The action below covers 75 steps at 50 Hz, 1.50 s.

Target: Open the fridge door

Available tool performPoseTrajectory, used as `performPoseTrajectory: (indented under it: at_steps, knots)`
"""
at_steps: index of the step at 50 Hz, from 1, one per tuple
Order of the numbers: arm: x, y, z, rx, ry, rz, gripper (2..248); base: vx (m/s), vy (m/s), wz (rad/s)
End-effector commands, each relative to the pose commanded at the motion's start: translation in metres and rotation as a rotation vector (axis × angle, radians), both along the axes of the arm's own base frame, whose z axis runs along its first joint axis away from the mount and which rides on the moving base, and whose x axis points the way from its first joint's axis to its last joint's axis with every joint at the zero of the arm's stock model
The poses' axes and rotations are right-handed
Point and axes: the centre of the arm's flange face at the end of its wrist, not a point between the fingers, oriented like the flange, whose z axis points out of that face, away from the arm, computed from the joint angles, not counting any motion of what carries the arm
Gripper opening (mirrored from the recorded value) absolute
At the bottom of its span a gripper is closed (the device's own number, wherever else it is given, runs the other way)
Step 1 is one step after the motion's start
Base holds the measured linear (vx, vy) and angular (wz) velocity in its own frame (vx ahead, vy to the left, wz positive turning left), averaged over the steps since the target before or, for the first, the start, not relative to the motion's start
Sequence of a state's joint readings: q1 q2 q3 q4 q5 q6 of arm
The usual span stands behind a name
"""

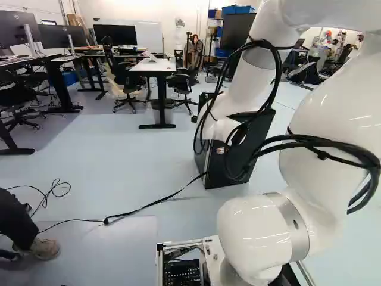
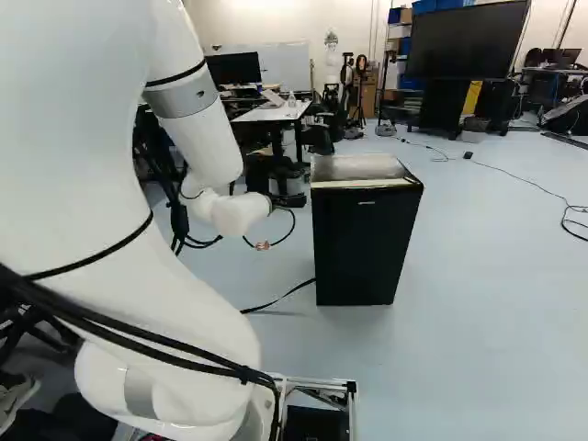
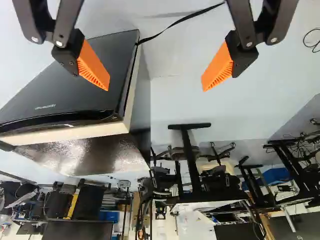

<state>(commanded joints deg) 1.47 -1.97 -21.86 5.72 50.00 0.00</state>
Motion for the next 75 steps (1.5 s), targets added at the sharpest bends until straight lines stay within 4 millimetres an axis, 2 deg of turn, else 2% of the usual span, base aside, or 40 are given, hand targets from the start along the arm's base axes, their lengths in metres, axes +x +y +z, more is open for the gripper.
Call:
performPoseTrajectory:
  at_steps: [31, 55, 75]
  knots:
    - [0.011, 0.027, -0.002, 0.067, 0.006, -0.085, 247, 0.0, 0.0, 0.0]
    - [0.027, 0.045, -0.027, 0.117, 0.059, -0.207, 247, 0.0, 0.0, 0.0]
    - [0.047, 0.049, -0.045, 0.135, 0.022, -0.359, 247, 0.0, 0.0, 0.0]
